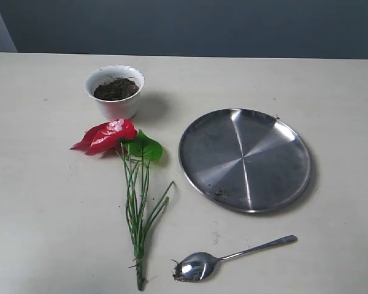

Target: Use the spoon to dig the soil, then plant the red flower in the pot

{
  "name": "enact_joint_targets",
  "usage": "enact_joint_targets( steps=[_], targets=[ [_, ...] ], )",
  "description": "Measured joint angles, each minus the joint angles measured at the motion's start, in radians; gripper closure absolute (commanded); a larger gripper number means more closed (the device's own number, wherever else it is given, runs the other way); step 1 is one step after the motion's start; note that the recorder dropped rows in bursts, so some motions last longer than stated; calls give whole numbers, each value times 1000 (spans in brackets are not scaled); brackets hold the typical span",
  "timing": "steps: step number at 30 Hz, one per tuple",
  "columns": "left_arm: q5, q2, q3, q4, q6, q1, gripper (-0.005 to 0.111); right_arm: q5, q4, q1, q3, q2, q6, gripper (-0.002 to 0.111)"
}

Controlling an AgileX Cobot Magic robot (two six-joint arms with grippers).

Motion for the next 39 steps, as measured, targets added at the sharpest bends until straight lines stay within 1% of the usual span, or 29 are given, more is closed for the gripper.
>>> enact_joint_targets(
  steps=[4,6,10,11,13,18,22,27,30,32,33,36,37,38,39],
  targets=[
    [0,0,0,0,0,0,106,-22,15,0,1,0,0,108],
    [0,0,0,0,0,0,106,-63,86,0,2,0,28,108],
    [0,0,0,0,0,0,106,-132,513,0,2,0,129,108],
    [0,0,0,0,0,0,106,-133,591,0,2,0,132,108],
    [0,0,0,0,0,0,106,-133,680,0,2,0,135,108],
    [0,0,0,0,0,0,106,-125,803,0,2,0,135,108],
    [0,0,0,0,0,0,106,-170,923,0,2,0,135,108],
    [0,0,0,0,0,0,106,-299,978,0,2,0,135,108],
    [0,0,0,0,0,0,106,-295,986,0,-23,0,137,109],
    [0,0,0,0,0,0,106,-263,940,0,-109,0,117,109],
    [0,0,0,0,0,0,106,-249,902,0,-182,13,100,109],
    [0,0,0,0,0,0,106,-208,769,0,-472,132,67,109],
    [0,0,0,0,0,0,106,-152,689,0,-665,251,59,109],
    [0,0,0,0,0,0,106,-106,638,0,-773,326,57,109],
    [0,0,0,0,0,0,106,19,553,0,-987,480,55,109]
  ],
)
